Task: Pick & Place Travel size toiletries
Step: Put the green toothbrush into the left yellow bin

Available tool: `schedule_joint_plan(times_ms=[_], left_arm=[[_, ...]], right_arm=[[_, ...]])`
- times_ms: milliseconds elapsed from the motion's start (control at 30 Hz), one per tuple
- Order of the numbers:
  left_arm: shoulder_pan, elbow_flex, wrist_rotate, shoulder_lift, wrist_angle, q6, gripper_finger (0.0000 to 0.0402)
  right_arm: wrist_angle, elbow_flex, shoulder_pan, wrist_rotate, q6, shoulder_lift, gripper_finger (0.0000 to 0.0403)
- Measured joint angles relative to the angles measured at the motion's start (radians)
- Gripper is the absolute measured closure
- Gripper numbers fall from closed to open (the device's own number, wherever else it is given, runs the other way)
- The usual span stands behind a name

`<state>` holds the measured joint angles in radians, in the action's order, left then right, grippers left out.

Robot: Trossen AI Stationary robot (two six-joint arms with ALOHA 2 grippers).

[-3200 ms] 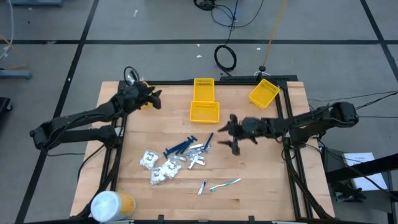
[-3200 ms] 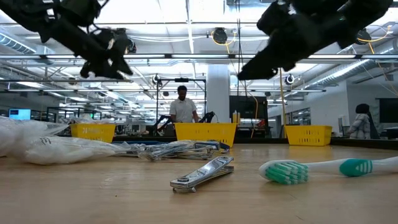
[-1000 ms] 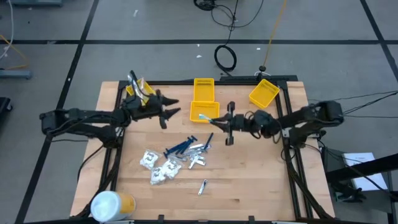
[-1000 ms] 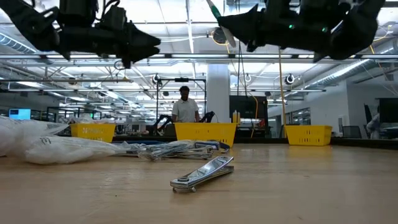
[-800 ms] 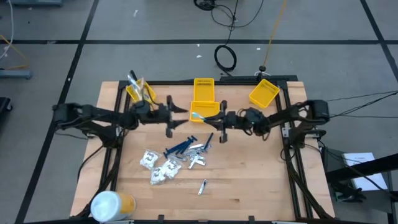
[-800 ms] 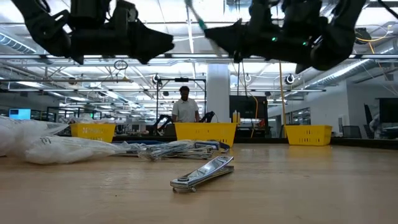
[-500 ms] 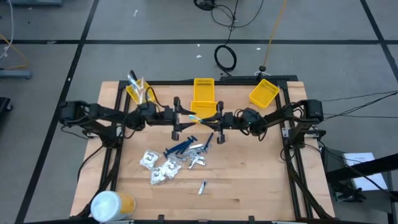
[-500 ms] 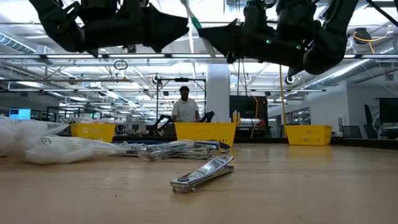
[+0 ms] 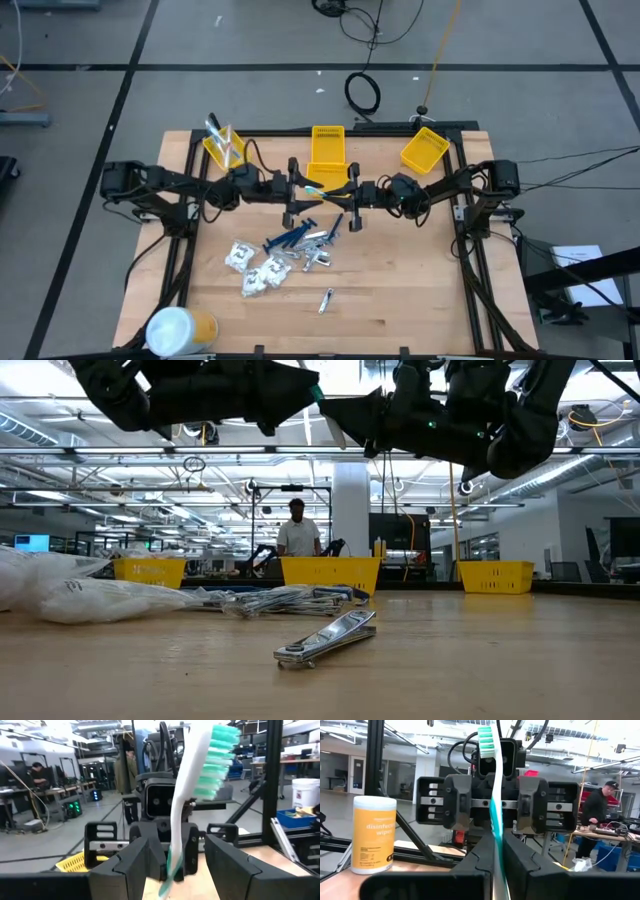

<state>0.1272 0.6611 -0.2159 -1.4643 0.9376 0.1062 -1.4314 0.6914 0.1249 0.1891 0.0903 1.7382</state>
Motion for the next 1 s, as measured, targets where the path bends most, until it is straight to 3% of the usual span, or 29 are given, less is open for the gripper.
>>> schedule_joint_plan(times_ms=[200,300,467,567,767,900,1000], left_arm=[[-0.004,0.024,0.033,-0.037,-0.001,0.023,0.0224],[-0.001,0.028,0.034,-0.037,0.003,0.024,0.0264],[0.011,0.028,0.027,-0.032,0.003,0.031,0.0375],[0.030,0.027,0.048,-0.008,-0.025,-0.011,0.0385],[0.076,0.028,0.212,0.133,-0.200,-0.011,0.0393],[0.103,0.027,0.361,0.279,-0.446,-0.032,0.0387],[0.146,0.028,0.530,0.381,-0.678,-0.120,0.0393]], right_arm=[[0.006,0.000,0.000,0.000,0.000,0.000,0.0391],[0.011,0.000,0.000,0.000,0.000,0.000,0.0391],[0.021,0.000,0.001,-0.009,0.000,-0.001,0.0391],[0.025,0.002,0.002,-0.025,-0.003,-0.001,0.0367],[0.062,0.000,-0.003,-0.130,-0.084,-0.002,0.0284],[0.135,0.000,-0.002,-0.130,-0.084,-0.022,0.0240],[0.200,0.000,0.003,-0.134,-0.074,-0.038,0.0219]])
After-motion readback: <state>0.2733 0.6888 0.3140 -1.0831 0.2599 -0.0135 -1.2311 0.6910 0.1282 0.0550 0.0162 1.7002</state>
